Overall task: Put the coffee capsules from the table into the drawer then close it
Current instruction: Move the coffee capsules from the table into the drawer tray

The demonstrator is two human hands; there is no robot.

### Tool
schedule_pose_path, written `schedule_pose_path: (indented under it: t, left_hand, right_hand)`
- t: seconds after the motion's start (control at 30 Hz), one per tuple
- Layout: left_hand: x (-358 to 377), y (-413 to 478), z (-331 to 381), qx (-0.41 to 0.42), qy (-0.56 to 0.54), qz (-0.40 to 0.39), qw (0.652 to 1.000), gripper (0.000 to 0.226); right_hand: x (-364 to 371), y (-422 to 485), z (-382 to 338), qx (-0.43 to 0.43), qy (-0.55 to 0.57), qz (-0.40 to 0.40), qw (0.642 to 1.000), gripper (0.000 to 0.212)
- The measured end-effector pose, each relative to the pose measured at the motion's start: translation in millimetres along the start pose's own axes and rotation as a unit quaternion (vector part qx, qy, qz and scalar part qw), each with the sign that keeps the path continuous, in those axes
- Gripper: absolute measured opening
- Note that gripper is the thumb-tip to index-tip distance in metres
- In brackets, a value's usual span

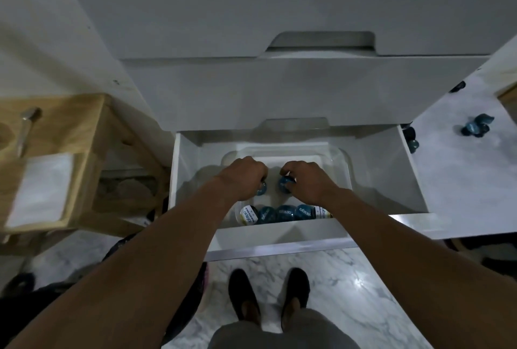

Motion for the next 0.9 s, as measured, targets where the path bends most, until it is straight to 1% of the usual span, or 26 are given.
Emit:
schedule_pose_path:
  t: [0.1, 0.27, 0.33, 0.57, 0.73, 0.9]
  left_hand:
    - [-4.0, -1.4, 1.1, -0.007, 0.050, 0.011, 0.999, 0.027]
    - [-2.9, -8.8, -8.0, -0.058, 0.071, 0.010, 0.996, 0.023]
    - [-2.0, -12.6, -10.4, -0.066, 0.073, 0.012, 0.995, 0.022]
    - [-4.8, -20.0, -8.1, -0.050, 0.089, 0.040, 0.994, 0.029]
    - [0.4, -20.9, -6.0, -0.046, 0.077, 0.024, 0.996, 0.031]
    - [3.1, -22.5, -7.8, -0.037, 0.063, 0.027, 0.997, 0.032]
  right_hand:
    - [1.7, 3.0, -3.1, 0.010, 0.003, -0.007, 1.000, 0.029]
    - [8.7, 4.9, -12.2, 0.000, 0.001, -0.026, 1.000, 0.024]
    - [10.0, 5.7, -17.2, -0.007, 0.002, -0.031, 1.000, 0.024]
    - [17.4, 6.1, -28.7, -0.028, -0.004, -0.051, 0.998, 0.026]
    - [24.7, 5.8, -33.0, -0.037, -0.008, -0.063, 0.997, 0.027]
    - [25.2, 6.0, -32.4, -0.035, -0.012, -0.058, 0.998, 0.030]
Point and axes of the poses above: each hand's wrist, its own y-axis towards the middle knuckle, its own x-axis out of the palm, z = x × y, the point moved 6 cm from there along y, towards the middle knuckle, and after that the axes turned 5 degrees about -z, right-handed, at the moved point
